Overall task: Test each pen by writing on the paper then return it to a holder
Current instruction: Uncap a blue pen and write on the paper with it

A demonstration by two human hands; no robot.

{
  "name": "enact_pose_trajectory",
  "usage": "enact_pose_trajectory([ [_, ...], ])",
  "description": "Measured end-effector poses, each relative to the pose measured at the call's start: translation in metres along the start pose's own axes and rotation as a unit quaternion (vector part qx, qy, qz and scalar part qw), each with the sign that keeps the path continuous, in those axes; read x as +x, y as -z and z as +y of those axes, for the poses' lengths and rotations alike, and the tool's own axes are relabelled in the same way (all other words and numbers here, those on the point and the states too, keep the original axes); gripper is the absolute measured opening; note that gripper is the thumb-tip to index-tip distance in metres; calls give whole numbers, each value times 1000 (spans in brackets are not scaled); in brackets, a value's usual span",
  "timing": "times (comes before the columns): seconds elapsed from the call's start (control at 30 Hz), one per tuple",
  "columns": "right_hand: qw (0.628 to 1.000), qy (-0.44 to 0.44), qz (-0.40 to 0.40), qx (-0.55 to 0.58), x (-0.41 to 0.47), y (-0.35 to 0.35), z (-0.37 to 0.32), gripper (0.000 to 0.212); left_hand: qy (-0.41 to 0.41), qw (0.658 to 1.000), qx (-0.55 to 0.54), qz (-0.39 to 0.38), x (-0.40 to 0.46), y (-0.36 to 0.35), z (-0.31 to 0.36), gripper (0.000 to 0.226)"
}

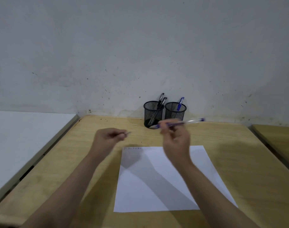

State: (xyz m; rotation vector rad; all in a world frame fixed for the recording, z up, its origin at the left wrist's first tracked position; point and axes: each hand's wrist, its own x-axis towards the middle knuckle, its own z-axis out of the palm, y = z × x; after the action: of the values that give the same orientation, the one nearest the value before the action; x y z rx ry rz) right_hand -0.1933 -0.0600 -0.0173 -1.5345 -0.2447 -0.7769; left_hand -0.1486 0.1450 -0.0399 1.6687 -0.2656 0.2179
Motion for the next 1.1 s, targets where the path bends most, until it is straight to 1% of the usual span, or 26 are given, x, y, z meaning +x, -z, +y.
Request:
enact_pose_trajectory([
  [0.03, 999, 18, 40, 18, 9, 11, -5, 7, 21, 999, 29, 40, 1, 18, -9, 28],
  [0.07, 997, 37, 63, 23, 19, 22, -10, 10, 40, 995, 63, 67, 1, 34, -16, 25],
  [0.1, 996, 45, 68, 21, 25, 30, -14, 15, 55, 990, 102, 77, 1, 45, -22, 23],
  [0.13, 997, 38, 61, 18, 28, 33, -14, 19, 64, 985, 143, 72, 4, 49, -27, 20],
  [0.2, 999, -8, 51, 10, 25, 24, -7, 22, 64, 974, 214, 38, 9, 42, -34, 14],
  [0.27, 998, -56, 42, 1, 15, 13, 3, 22, 48, 966, 255, 16, 15, 27, -40, 13],
  [0.33, 996, -88, 30, -3, 9, 9, 11, 20, 43, 963, 264, 19, 22, 15, -46, 11],
  [0.47, 994, -107, 10, -20, 4, 9, 19, 14, 68, 954, 293, 10, 30, 5, -54, 11],
  [0.67, 992, -123, 0, -37, 1, 10, 26, 12, 91, 960, 265, 5, 25, 2, -54, 20],
  [0.8, 989, -141, -11, -43, 0, 7, 33, 11, 75, 971, 226, 27, 11, 5, -46, 29],
  [0.9, 986, -156, -19, -47, 0, 6, 38, 8, 40, 969, 242, 5, -10, 6, -41, 30],
  [0.97, 983, -171, -31, -50, 2, 4, 41, 7, 7, 958, 284, -33, -23, 10, -43, 41],
  [1.0, 981, -183, -38, -45, 2, 2, 43, 9, -7, 947, 317, -57, -28, 13, -45, 49],
  [1.1, 970, -232, -62, -40, 5, -7, 49, 14, -17, 894, 432, -120, -37, 18, -50, 69],
])
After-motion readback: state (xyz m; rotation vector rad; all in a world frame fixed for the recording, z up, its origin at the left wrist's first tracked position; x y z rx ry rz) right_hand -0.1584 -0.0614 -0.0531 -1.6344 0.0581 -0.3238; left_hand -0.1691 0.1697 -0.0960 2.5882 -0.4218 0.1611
